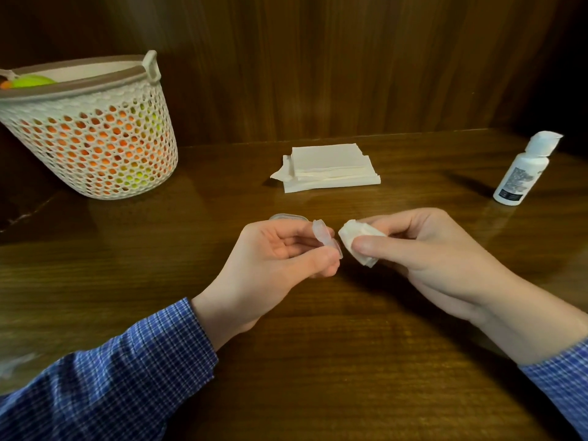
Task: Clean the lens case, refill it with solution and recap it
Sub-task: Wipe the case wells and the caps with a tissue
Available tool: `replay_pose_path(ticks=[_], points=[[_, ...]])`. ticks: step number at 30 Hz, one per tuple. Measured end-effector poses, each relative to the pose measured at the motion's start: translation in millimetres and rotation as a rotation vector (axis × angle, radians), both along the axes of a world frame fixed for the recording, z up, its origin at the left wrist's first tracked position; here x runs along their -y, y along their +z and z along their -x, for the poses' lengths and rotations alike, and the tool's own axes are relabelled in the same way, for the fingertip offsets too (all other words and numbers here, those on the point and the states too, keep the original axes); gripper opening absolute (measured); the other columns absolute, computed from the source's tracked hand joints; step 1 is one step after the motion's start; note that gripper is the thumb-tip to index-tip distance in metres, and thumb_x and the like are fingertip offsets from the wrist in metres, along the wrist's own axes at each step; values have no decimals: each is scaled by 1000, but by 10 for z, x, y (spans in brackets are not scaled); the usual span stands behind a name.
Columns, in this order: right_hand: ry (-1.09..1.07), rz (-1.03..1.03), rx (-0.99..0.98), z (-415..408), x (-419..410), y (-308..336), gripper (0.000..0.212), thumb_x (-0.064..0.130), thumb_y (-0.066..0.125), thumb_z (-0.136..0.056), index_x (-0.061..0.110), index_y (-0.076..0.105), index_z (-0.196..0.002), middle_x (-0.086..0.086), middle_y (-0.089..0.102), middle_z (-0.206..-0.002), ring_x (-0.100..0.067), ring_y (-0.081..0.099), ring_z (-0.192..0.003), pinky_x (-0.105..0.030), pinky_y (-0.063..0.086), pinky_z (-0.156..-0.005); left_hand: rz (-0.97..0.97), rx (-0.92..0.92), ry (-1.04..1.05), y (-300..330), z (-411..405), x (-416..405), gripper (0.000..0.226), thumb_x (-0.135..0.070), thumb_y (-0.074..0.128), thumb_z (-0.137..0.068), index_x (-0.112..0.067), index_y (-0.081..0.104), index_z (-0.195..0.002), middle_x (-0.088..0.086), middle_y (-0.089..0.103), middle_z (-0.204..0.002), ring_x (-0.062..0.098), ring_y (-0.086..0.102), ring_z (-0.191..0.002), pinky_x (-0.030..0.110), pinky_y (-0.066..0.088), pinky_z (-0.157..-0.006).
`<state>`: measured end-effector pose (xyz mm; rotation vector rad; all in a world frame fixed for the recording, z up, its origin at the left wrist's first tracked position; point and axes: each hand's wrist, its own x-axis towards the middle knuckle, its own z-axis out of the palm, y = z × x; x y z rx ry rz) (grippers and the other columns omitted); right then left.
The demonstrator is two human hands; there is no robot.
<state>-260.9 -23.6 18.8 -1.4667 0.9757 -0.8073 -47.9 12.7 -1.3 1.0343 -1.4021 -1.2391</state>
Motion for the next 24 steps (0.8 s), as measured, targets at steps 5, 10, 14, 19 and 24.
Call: replay_pose_path(ticks=[5, 10, 14, 19, 24], points=[[-76, -200, 202, 44, 67, -4, 21, 13, 80, -64, 20, 76, -83, -17, 74, -110, -34, 72, -104, -31, 58, -69, -102, -90, 18, 17, -21, 13, 34, -26, 79, -78, -7, 78, -106, 12, 77, -97, 21, 74, -85, 26, 60, -77], [12, -182, 240, 14, 44, -3, 20, 1, 69, -86, 21, 69, -86, -13, 75, -87, -17, 65, -71, -25, 52, -59, -151, -112, -54, 14, -12, 8, 25, -21, 75, -84, -8, 77, -104, 9, 74, -95, 19, 71, -85, 30, 58, -81], [26, -31, 153, -18, 16, -52, 18, 0, 69, -88, 15, 78, -89, -9, 70, -81, -15, 64, -69, -26, 54, -64, -196, -170, -102, 25, 4, 3, 20, -14, 72, -85, -7, 79, -102, 11, 75, -101, 18, 72, -91, 25, 59, -79], [-43, 242, -37, -47, -48, -49, 23, 41, 82, -71, 22, 80, -83, -8, 75, -85, -31, 66, -83, -40, 56, -75, -230, -216, -120, 24, -4, 1, 20, -14, 73, -83, -12, 81, -102, 13, 77, -107, 19, 74, -93, 25, 60, -79], [-92, 244, -77, -44, -43, -59, 26, 23, 81, -82, 25, 71, -106, 2, 79, -89, -16, 75, -86, -33, 60, -76, -241, -214, -160, 31, -3, 1, 19, -14, 73, -85, -10, 80, -102, 11, 77, -101, 18, 74, -92, 24, 59, -78]])
